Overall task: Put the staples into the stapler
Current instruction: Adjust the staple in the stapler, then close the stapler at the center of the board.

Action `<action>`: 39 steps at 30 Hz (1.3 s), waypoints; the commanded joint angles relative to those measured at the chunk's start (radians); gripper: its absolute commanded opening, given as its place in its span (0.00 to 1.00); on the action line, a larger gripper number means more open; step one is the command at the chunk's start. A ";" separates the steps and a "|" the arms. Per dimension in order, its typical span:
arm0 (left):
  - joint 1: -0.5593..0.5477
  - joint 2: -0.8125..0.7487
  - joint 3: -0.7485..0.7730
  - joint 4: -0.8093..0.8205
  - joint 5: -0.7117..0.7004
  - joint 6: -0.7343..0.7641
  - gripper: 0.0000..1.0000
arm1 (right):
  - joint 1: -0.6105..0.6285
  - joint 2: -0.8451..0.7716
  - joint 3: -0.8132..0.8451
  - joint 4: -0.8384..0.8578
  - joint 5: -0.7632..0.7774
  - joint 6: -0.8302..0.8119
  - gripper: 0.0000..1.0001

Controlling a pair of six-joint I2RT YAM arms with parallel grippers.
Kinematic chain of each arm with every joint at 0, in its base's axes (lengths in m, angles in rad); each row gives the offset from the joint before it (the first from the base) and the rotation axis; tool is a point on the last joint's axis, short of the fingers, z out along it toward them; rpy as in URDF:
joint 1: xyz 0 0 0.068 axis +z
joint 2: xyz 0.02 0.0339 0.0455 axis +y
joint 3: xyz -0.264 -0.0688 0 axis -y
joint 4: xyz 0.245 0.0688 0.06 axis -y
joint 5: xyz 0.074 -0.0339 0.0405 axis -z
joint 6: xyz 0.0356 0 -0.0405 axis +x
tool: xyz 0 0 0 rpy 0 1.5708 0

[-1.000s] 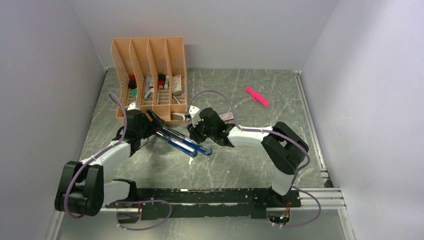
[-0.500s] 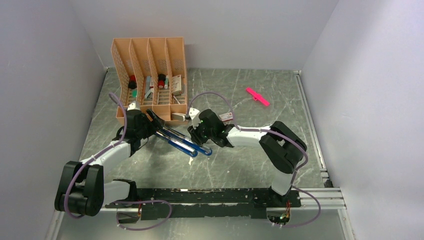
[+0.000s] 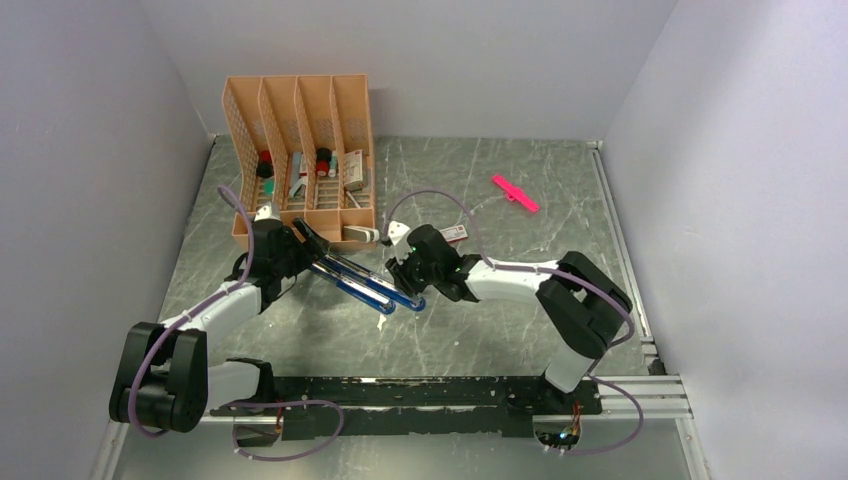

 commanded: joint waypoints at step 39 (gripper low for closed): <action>-0.013 -0.219 -0.041 -0.131 -0.066 -0.065 0.79 | 0.154 -0.076 -0.232 0.432 0.016 0.007 0.49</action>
